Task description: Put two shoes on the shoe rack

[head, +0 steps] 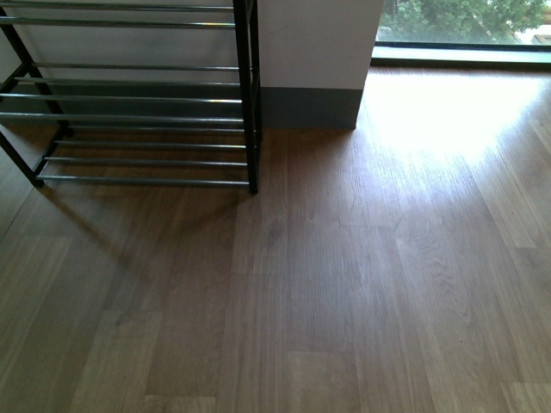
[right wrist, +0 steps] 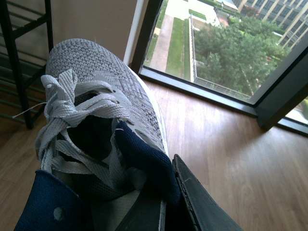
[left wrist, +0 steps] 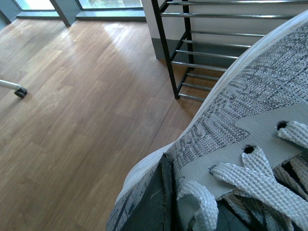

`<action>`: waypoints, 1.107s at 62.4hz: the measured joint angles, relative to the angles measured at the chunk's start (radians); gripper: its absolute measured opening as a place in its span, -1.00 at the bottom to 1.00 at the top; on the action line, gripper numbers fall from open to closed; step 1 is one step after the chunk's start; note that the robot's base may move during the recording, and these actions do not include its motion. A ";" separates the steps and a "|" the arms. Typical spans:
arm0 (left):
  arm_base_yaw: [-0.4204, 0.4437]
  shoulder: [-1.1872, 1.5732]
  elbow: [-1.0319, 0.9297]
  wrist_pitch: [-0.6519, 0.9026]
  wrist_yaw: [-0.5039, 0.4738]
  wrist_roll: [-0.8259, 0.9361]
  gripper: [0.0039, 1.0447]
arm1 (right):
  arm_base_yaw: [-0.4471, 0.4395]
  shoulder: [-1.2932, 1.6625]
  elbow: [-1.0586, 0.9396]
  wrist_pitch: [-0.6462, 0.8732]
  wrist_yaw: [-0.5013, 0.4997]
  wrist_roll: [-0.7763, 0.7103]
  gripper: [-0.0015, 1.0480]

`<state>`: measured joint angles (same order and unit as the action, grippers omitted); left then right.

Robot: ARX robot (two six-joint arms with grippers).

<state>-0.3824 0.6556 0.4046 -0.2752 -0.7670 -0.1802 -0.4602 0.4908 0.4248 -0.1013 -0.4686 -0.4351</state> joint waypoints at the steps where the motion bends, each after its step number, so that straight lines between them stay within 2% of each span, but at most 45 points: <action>1: 0.000 0.000 0.000 0.000 0.000 0.000 -0.98 | 0.000 0.000 0.000 0.000 0.000 0.000 -0.98; 69: 0.001 0.000 0.000 0.000 -0.001 0.000 -0.98 | 0.001 0.000 0.000 0.000 -0.002 0.000 -0.98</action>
<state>-0.3813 0.6559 0.4046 -0.2752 -0.7681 -0.1802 -0.4595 0.4908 0.4248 -0.1013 -0.4709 -0.4351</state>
